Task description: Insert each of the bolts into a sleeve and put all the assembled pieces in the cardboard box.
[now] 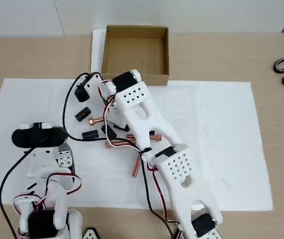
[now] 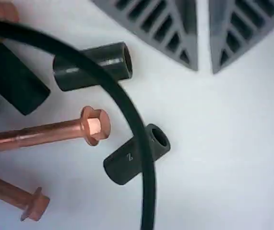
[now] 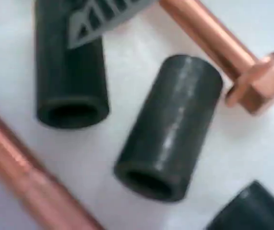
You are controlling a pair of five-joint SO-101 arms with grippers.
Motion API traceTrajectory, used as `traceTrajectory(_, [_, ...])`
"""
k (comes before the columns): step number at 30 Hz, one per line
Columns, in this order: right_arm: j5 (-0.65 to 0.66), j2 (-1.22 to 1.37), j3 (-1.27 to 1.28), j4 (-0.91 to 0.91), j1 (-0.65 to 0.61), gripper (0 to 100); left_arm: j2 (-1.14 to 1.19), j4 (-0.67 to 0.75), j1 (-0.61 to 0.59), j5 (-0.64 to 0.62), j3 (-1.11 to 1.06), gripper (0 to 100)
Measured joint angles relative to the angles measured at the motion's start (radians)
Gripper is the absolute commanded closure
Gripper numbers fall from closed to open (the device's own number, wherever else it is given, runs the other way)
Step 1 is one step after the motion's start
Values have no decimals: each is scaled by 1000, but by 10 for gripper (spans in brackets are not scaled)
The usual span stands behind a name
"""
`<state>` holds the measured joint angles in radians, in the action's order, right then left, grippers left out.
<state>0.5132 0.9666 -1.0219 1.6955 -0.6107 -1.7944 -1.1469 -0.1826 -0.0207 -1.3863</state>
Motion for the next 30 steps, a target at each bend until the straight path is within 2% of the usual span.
traceTrajectory(22, [-20, 57, 3, 2, -68, 807, 0, -25, 0, 0, 0, 992])
traceTrajectory(24, [-21, 63, 2, 0, -68, 845, 0, -25, 0, 0, 0, 992])
traceTrajectory(27, [-25, 71, 0, 0, -66, 994, 0, -25, 0, 0, 0, 992])
traceTrajectory(30, [-25, 71, -3, -3, -57, 977, 0, -25, 0, 0, 0, 992])
